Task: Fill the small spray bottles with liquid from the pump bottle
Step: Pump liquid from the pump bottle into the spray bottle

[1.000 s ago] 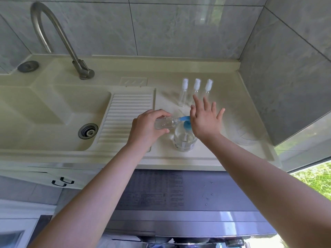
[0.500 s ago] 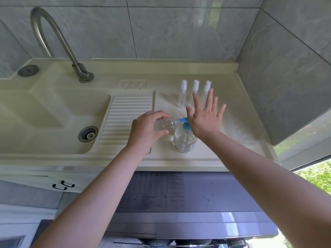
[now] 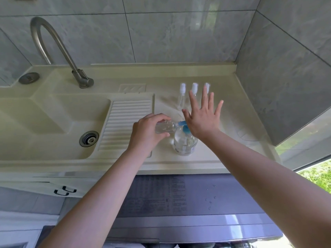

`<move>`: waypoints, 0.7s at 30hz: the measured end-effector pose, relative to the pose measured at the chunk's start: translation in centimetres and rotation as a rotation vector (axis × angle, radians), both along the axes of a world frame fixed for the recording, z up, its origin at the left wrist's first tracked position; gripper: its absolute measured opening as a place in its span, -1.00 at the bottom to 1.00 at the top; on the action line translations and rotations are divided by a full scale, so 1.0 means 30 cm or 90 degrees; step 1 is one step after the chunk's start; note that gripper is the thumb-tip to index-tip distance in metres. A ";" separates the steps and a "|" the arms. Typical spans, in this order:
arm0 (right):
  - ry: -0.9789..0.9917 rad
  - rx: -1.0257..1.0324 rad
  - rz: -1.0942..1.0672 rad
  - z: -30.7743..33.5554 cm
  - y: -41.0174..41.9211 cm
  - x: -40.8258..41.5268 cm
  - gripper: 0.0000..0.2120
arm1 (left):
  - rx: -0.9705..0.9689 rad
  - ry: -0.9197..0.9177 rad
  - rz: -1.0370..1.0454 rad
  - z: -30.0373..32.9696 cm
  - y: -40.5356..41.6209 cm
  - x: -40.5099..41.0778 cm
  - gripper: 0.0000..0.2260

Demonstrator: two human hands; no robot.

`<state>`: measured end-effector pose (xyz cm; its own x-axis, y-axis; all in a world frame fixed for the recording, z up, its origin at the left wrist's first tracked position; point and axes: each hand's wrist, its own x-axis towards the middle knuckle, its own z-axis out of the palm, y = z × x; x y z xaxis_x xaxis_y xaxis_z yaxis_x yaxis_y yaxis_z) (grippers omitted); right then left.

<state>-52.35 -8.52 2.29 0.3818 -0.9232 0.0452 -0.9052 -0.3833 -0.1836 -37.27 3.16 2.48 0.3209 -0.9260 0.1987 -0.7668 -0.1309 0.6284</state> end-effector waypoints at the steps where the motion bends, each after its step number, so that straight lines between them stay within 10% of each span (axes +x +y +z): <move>1: -0.007 0.037 -0.009 -0.010 0.008 0.000 -0.45 | 0.001 0.001 0.002 0.000 0.000 -0.001 -0.58; 21: 0.023 0.044 -0.013 0.013 -0.009 0.002 -0.42 | -0.010 -0.010 0.004 0.012 -0.003 -0.014 -0.58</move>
